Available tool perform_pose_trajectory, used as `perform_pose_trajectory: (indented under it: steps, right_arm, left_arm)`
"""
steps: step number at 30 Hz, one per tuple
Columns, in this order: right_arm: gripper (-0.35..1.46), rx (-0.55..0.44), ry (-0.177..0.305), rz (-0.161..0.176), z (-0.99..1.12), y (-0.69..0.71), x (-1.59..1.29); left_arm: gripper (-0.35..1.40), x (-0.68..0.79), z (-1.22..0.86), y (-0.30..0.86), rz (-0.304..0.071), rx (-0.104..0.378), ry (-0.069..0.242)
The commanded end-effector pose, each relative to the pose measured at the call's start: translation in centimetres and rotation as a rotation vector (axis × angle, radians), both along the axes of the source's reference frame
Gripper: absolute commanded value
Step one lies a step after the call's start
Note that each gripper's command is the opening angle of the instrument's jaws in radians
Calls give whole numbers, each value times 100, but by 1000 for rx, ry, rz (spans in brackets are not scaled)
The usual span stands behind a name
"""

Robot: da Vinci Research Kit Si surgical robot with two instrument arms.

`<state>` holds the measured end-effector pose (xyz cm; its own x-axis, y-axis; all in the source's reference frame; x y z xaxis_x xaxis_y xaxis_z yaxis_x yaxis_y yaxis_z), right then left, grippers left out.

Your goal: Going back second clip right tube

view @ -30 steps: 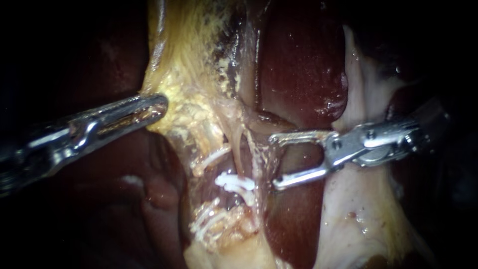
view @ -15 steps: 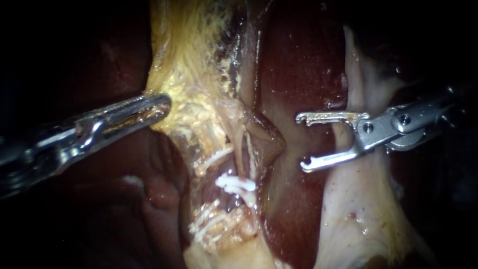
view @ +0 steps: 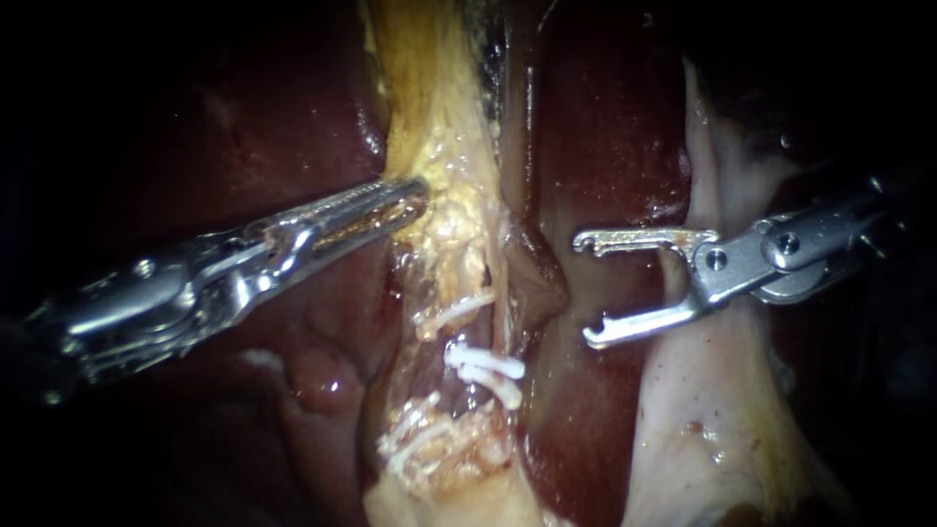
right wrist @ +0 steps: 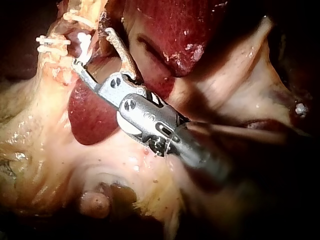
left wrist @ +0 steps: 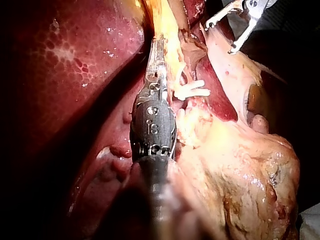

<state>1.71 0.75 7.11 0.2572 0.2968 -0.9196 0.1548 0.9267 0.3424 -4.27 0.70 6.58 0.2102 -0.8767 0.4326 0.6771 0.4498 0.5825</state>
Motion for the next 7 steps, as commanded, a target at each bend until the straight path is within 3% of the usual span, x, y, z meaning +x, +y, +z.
perform_pose_trajectory:
  steps: [1,7]
  right_arm:
    - [60,0,0,1,0,0,0]
    - [60,1,0,1,-1,1,0]
  left_arm:
    - [-35,1,-1,0,1,0,0]
    - [-35,3,-1,1,3,1,-1]
